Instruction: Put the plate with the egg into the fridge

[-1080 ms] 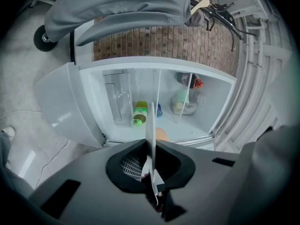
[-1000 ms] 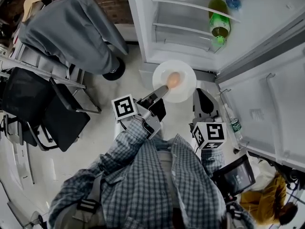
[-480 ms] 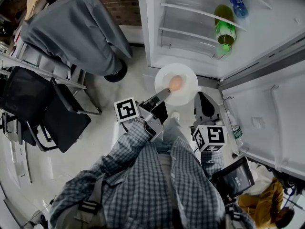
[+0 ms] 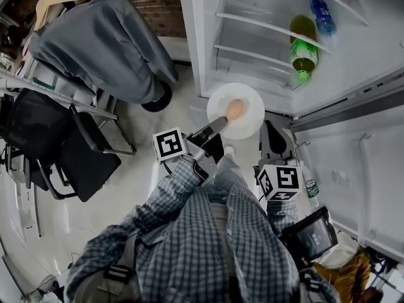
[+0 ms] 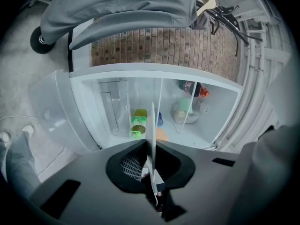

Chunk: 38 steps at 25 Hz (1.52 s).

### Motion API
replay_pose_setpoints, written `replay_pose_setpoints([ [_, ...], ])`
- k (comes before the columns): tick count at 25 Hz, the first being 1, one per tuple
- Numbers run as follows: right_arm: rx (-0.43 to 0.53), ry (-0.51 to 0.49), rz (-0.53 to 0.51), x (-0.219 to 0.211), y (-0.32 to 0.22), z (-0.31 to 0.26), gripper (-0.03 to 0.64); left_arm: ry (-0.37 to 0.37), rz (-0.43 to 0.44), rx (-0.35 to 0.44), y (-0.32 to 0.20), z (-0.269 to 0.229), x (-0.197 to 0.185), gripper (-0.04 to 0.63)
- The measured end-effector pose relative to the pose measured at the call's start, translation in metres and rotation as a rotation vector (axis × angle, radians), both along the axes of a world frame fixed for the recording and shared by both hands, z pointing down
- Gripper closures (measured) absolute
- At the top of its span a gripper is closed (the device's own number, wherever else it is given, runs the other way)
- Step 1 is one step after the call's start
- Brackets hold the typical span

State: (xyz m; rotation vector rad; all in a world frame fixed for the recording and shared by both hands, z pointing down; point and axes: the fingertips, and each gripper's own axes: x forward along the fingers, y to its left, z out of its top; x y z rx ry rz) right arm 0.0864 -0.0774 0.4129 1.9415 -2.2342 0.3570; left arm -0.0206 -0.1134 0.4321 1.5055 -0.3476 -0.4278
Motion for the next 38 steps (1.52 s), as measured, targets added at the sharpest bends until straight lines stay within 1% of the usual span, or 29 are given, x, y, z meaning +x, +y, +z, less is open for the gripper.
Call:
replay_pose_setpoints([
  [5, 0.010, 0.005, -0.021, 0.013, -0.027, -0.004, 0.611, -0.002, -0.021, 0.005, -0.025, -0.002, 0.013, 0.569],
  [15, 0.022, 0.028, -0.030, 0.043, -0.068, -0.010, 0.611, 0.025, -0.065, -0.001, -0.063, -0.007, 0.041, 0.569],
  [20, 0.035, 0.038, -0.043, 0.052, -0.083, -0.011, 0.611, 0.010, -0.079, 0.001, -0.078, -0.003, 0.053, 0.569],
  [26, 0.035, 0.073, -0.064, 0.065, -0.094, -0.013, 0.611, 0.000, -0.091, 0.004, -0.094, -0.001, 0.070, 0.569],
  [31, 0.031, 0.076, -0.062, 0.079, -0.104, -0.013, 0.611, -0.025, -0.105, 0.009, -0.108, 0.005, 0.082, 0.569],
  [35, 0.043, 0.092, -0.084, 0.084, -0.112, -0.012, 0.611, -0.041, -0.108, 0.014, -0.119, 0.010, 0.093, 0.569],
  [38, 0.035, 0.085, -0.082, 0.088, -0.118, -0.011, 0.611, -0.069, -0.104, 0.016, -0.125, 0.016, 0.099, 0.569],
])
